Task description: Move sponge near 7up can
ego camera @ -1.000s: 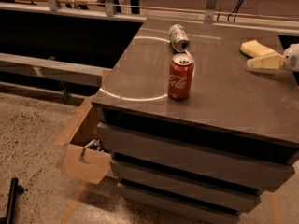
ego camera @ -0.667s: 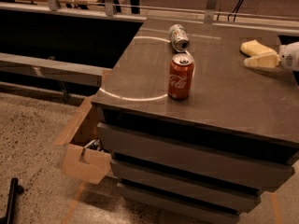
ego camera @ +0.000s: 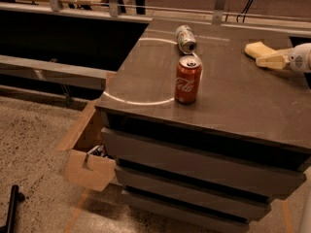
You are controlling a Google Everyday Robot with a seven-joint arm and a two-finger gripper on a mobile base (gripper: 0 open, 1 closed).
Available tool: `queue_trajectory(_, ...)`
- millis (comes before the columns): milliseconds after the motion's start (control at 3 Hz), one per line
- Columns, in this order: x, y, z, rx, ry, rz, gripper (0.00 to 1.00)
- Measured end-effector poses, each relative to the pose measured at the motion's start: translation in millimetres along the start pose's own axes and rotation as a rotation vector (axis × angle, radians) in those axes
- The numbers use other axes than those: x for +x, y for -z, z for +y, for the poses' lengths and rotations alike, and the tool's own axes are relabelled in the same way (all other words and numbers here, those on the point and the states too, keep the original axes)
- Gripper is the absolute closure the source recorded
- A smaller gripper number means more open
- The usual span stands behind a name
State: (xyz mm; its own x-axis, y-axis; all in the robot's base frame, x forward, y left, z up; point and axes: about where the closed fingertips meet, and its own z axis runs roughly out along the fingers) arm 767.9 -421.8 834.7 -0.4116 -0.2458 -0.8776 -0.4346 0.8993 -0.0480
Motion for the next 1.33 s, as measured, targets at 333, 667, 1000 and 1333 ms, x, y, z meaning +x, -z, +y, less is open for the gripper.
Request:
queue_trajectory(333,-13.2,-3.8,20.7,-0.060,0.026,-0.009,0.86)
queue_trajectory(667,-36.8,-6.2,57.7,-0.122,0.072,-0.025,1.00)
queue_trajectory(1000,-50.3,-13.9,96.4,-0.162,0.105,-0.006,1.00)
queue_trajectory(1333,-51.2,-27.5,129.1,-0.195,0.137,0.028,1.00)
